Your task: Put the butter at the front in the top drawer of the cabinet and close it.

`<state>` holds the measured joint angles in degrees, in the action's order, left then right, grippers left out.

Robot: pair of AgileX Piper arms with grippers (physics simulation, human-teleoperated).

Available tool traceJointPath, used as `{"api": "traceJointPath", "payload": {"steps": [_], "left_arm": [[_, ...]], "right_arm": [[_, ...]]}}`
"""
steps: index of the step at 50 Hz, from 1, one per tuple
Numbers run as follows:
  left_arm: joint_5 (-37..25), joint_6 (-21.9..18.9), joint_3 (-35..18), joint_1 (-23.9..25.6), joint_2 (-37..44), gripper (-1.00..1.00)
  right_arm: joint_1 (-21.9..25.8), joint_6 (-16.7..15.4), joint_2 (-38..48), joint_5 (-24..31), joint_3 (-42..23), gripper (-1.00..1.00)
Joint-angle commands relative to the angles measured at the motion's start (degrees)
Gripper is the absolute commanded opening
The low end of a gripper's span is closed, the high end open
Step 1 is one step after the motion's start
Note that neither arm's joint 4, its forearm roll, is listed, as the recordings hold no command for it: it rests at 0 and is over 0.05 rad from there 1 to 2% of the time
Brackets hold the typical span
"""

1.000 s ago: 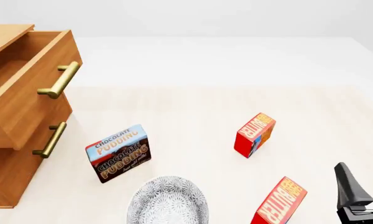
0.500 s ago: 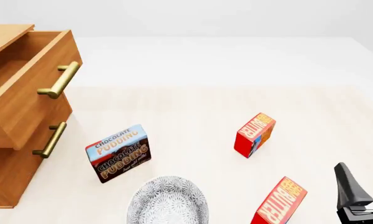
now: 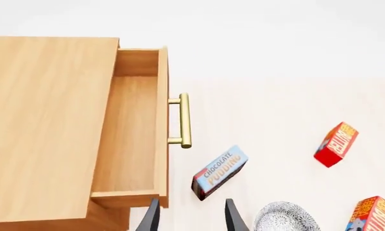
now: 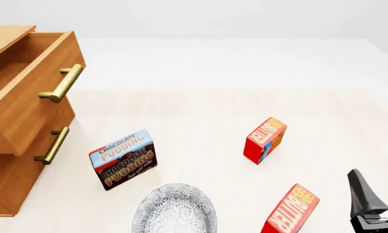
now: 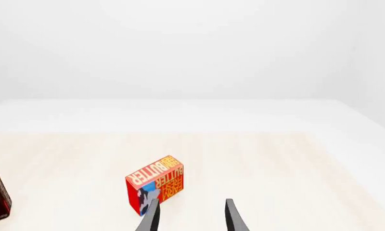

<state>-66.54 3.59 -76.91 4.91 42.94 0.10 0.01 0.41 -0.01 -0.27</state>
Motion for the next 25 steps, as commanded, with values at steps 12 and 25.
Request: {"api": "traceJointPath", "payload": {"steps": [12, 25], "left_arm": [[-3.4, 2.1, -1.7, -2.1, 8.3, 1.00], [-3.4, 2.0, -1.8, -4.6, 11.3, 1.00]], "right_arm": [[0.0, 0.0, 0.1, -0.2, 0.1, 1.00], [0.0, 0.0, 0.1, -0.2, 0.1, 1.00]]}}
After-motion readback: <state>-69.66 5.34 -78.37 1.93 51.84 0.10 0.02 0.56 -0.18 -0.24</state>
